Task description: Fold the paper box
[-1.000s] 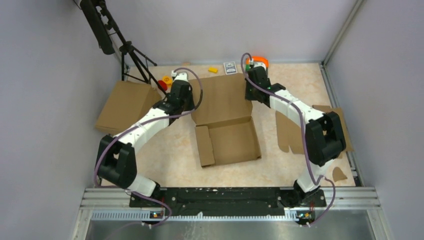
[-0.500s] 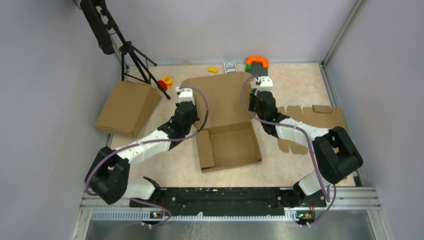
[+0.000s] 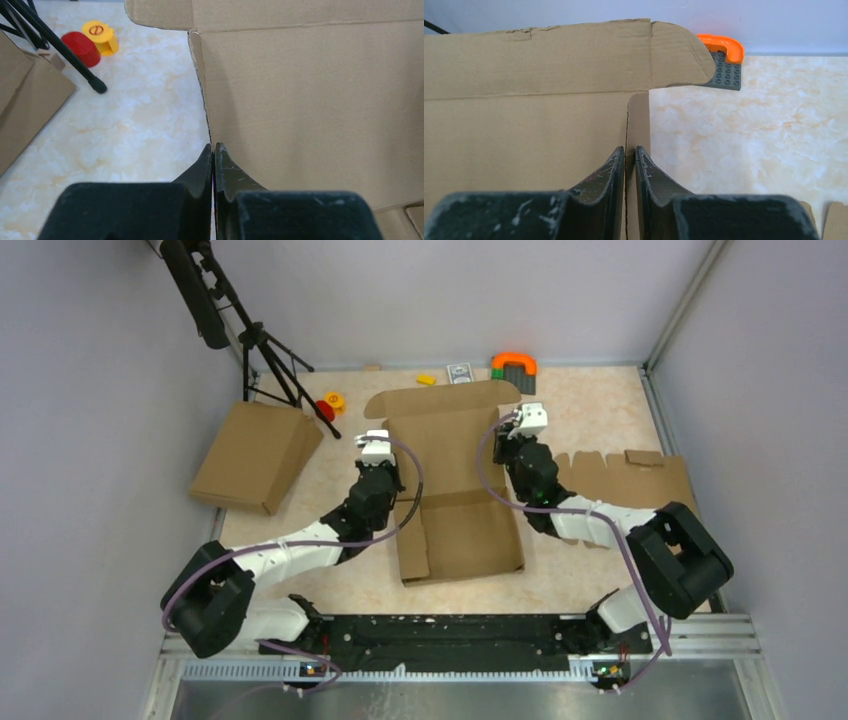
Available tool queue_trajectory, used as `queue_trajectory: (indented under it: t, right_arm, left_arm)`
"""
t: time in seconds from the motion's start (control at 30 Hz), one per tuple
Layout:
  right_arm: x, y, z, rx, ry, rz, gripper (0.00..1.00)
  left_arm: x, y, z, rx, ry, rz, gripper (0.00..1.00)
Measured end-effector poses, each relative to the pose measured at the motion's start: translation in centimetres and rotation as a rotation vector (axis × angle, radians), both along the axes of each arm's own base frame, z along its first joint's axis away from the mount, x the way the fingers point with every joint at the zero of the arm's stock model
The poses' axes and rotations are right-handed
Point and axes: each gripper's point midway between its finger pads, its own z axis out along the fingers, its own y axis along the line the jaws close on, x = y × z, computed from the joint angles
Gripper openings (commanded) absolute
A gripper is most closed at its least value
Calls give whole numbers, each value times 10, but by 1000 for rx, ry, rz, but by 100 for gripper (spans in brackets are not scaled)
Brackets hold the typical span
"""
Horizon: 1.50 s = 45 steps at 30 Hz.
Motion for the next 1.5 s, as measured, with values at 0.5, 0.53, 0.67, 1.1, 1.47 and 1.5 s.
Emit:
queue_trajectory:
  t: [0.5, 0.53, 0.67, 1.1, 1.47, 1.5]
  right_arm:
    - [33, -9, 22, -45, -111, -143, 0]
    - [35, -9, 22, -41, -121, -152, 0]
    - [38, -9, 31, -13, -175, -160, 0]
    - [37, -13, 45, -2, -327, -160, 0]
    - [28, -10, 40, -37, -385, -107, 0]
    - [28, -9, 41, -37, -388, -102, 0]
  left_arm:
    - [35, -8, 28, 71, -114, 57, 1]
    - [36, -9, 28, 67, -114, 52, 5]
    - [40, -10, 27, 35, -106, 31, 28]
    - [37, 25, 48, -217, 20, -70, 82]
    - [75, 85, 99, -344, 157, -28, 96]
    - [78, 86, 94, -349, 174, -40, 95]
